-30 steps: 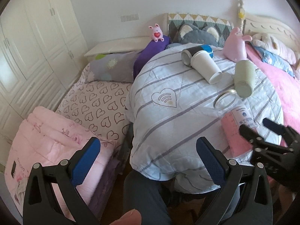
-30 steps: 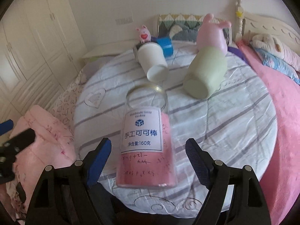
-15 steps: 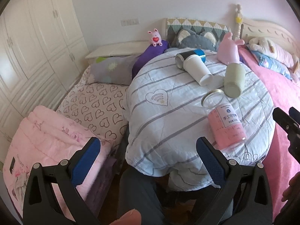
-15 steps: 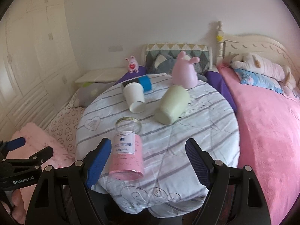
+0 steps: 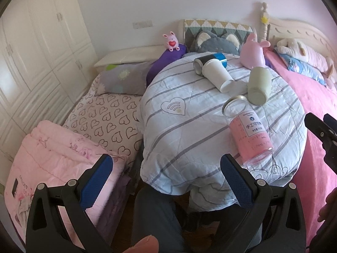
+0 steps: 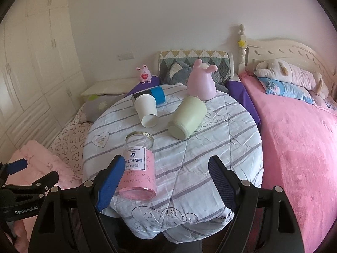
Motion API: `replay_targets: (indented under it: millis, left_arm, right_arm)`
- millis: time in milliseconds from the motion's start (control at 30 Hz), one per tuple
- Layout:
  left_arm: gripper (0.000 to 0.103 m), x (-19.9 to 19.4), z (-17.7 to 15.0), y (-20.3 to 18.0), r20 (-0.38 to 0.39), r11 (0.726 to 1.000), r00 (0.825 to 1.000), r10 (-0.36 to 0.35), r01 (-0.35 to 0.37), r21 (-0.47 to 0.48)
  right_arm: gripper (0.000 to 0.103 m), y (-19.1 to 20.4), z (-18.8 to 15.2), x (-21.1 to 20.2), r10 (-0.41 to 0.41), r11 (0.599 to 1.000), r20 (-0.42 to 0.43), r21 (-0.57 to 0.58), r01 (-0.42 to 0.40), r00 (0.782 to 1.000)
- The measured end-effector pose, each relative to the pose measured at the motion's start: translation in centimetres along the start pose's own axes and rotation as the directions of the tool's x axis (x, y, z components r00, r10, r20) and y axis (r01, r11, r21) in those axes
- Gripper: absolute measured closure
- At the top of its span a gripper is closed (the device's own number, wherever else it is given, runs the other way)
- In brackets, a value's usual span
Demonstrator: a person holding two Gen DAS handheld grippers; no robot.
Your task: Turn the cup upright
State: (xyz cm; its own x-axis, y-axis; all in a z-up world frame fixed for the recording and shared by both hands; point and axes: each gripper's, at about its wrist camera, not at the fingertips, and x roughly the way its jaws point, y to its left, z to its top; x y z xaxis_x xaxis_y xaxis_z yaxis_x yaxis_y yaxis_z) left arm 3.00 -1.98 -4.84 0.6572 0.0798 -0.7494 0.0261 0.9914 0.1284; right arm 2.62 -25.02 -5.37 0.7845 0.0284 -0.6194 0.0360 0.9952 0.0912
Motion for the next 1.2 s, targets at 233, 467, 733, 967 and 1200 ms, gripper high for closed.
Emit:
replay_targets:
  millis: [233,467,733,967,1200]
  left_arm:
    - [0.0,-0.1,0.09,0.43,-0.001,1.0,1.0,0.001,-0.001,-0.004]
    - [0.0,-0.12,0.06,0.47,-0.002,1.0,1.0,0.001,-0.001,-0.004]
    - [0.0,-0.06,0.07,0.51,-0.002,1.0,1.0,0.0,0.0,-0.004]
    - [0.0,-0.09,0.05,0.56,-0.001,1.0,1.0,0.0,0.0,-0.004]
    - [0.0,-0.1,0.05,0.64,-0.003,1.0,1.0,-0.006,0.006,-0.007]
  right_arm:
    - [0.02,0.29,0.07,-0.04,0.003,1.0,-0.002,-0.004,-0.003,1.0]
    - [0.02,0.18,0.11,-0.04,0.003,1.0,-0.003,-0.004,-0.003,1.0]
    - [0.02,0.13,0.07,-0.12,0.003,1.0,-0.004,-0.001,-0.003,1.0]
    - [0.02,0.13,0.08,-0.11,0.002,1.0,-0.004,-0.002,-0.002,1.0]
    - [0.02,0.13,0.05,-0.19,0.0,1.0,-0.004,-0.001,0.0,1.0]
